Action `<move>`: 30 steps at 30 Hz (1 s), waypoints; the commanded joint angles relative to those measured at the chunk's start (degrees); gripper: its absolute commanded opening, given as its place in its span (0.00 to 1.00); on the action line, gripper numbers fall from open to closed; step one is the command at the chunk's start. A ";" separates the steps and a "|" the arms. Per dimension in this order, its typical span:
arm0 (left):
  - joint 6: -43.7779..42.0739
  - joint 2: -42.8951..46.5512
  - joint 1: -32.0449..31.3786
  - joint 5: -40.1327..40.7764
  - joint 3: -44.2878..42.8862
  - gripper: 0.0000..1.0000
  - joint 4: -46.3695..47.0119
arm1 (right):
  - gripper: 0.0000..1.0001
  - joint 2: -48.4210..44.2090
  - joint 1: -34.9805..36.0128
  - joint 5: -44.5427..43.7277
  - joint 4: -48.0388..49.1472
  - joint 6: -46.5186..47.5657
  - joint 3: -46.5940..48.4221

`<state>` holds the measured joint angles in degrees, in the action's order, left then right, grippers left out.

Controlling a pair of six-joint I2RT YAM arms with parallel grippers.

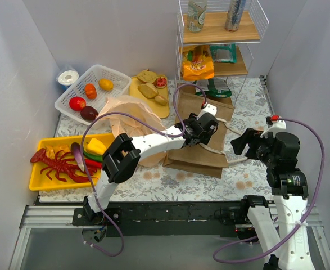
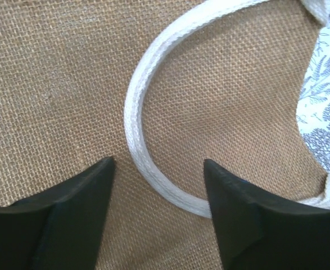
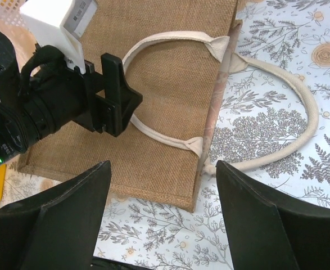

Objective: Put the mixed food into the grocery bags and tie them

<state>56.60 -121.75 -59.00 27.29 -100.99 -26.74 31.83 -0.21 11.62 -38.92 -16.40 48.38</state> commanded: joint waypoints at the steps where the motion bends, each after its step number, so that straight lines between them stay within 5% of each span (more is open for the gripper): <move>1: -1.14 -1.99 0.12 2.94 -1.49 0.57 0.20 | 0.82 -0.81 -0.06 -0.81 -0.11 -0.21 -0.48; 13: -0.17 0.72 0.12 3.13 -1.93 0.00 0.46 | 0.82 0.16 -0.06 -0.63 -0.02 -0.03 -0.66; 30: -0.09 34.98 8.63 -4.08 13.44 0.00 2.66 | 0.84 3.23 -0.06 3.31 0.24 -1.52 4.35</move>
<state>56.34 -95.20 -53.71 24.05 -91.07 -23.51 34.83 -0.21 11.51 -40.56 -16.51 47.70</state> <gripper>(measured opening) 0.057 0.832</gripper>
